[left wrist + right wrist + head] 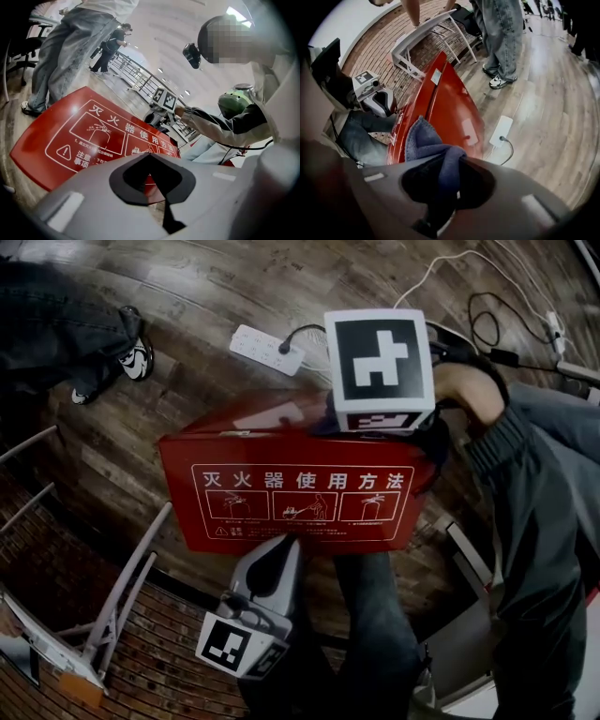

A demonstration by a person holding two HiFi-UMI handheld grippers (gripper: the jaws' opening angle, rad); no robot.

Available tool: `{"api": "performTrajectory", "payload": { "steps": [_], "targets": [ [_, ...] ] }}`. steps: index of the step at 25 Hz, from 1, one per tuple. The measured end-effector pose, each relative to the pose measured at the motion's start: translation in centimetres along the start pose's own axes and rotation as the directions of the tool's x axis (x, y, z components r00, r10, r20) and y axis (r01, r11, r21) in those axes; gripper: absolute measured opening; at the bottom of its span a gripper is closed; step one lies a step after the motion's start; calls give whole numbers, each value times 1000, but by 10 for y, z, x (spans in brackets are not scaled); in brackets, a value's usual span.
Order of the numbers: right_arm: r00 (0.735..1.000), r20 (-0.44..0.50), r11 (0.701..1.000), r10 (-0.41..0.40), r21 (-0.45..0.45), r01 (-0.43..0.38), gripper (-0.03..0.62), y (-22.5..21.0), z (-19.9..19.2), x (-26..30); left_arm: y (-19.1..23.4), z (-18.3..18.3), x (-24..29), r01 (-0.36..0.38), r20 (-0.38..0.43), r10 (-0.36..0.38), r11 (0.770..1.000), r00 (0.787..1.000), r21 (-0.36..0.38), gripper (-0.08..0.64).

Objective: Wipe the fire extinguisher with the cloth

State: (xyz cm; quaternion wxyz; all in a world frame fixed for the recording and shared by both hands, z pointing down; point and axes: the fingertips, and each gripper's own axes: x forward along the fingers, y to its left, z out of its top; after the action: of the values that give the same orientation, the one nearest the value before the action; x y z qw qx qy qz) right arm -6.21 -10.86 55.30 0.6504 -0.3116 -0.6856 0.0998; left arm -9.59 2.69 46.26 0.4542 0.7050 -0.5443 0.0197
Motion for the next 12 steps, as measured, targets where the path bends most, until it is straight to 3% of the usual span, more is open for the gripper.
{"api": "performTrajectory", "payload": {
  "steps": [3, 7, 10, 12],
  "targets": [
    [996, 68, 998, -56, 9, 55, 64, 2, -6, -9, 1, 4, -2, -2, 6, 2, 1000, 1000, -10, -9],
    [962, 138, 972, -235, 33, 233, 64, -12, -25, -52, 4, 9, -8, 3, 25, -3, 1000, 1000, -14, -9],
    [914, 339, 975, -223, 69, 213, 64, 3, -6, -93, 7, 7, -12, 4, 27, -3, 1000, 1000, -20, -9],
    [878, 425, 975, -220, 58, 216, 64, 31, 6, -105, 9, 8, -15, 5, 32, -4, 1000, 999, -24, -9]
  ]
}}
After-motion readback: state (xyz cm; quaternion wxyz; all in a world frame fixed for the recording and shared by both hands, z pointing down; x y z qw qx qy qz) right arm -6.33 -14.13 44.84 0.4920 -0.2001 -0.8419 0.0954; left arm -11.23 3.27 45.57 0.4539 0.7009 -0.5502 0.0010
